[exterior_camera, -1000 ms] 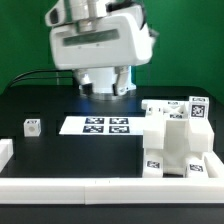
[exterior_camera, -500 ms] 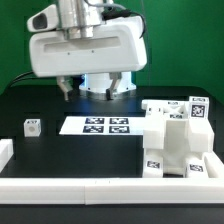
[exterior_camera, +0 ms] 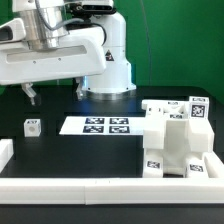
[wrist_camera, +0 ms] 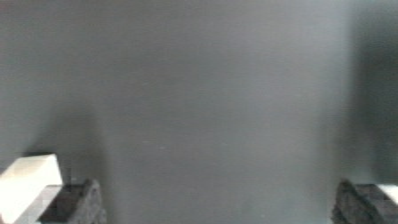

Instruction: Assemble chair

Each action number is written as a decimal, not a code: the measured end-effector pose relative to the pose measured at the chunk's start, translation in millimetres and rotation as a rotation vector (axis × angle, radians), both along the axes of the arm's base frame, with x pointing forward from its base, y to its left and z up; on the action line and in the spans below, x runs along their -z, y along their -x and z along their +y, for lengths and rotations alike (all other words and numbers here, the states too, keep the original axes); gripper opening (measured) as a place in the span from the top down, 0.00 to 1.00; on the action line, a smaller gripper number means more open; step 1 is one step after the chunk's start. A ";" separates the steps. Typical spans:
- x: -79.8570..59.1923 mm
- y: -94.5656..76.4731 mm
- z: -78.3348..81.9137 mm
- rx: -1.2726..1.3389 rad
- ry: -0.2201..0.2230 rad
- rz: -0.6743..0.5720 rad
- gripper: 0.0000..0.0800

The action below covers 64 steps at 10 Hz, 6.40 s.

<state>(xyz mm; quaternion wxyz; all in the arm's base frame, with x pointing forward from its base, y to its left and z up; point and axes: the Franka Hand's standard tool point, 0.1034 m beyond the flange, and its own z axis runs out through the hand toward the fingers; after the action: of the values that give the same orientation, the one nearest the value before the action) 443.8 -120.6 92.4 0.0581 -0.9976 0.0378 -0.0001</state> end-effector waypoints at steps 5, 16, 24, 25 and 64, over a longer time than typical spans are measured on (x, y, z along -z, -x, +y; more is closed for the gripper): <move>25.3 41.1 -34.9 0.010 0.016 0.130 0.19; 77.1 86.6 -67.7 -0.023 0.118 0.171 0.19; 71.4 77.0 -51.1 -0.115 0.119 0.135 0.65; 62.6 71.0 -34.9 -0.233 0.109 0.095 0.65; 48.1 30.8 6.2 -1.280 0.109 0.177 0.19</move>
Offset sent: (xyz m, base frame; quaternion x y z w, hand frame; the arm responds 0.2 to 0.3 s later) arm -0.0472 -0.0375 -0.0234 -0.0257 -0.1318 -0.0287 0.9905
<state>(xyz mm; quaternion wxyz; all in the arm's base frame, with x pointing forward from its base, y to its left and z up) 413.0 -114.3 44.3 -0.0073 -0.8206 -0.5598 0.1150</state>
